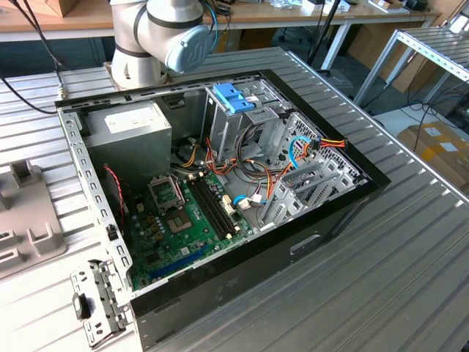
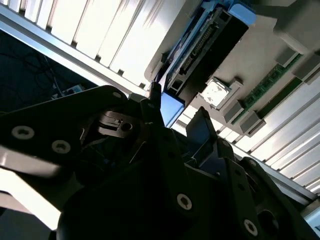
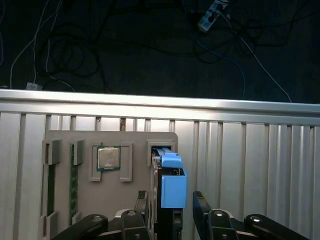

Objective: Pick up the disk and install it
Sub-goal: 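Pick up the disk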

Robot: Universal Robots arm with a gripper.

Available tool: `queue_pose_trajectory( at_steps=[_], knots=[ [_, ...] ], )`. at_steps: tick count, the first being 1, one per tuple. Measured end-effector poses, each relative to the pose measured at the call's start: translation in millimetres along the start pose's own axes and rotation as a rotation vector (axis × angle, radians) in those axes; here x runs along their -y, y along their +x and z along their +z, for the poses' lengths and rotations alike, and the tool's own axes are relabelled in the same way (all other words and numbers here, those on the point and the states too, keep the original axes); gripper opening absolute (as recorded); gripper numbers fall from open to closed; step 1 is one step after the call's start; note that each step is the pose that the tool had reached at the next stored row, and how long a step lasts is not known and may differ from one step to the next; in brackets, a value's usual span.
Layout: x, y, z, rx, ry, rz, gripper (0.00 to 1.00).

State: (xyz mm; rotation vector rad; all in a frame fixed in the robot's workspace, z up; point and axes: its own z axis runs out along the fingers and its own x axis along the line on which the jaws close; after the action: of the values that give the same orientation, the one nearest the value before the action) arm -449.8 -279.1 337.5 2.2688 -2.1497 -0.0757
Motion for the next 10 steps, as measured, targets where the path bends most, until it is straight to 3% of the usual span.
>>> queue_pose_trajectory(
  at_steps=[10],
  knots=[
    [-1.8,-1.6,10.8,-0.0005,-0.0004,-0.011,0.48]
  ],
)
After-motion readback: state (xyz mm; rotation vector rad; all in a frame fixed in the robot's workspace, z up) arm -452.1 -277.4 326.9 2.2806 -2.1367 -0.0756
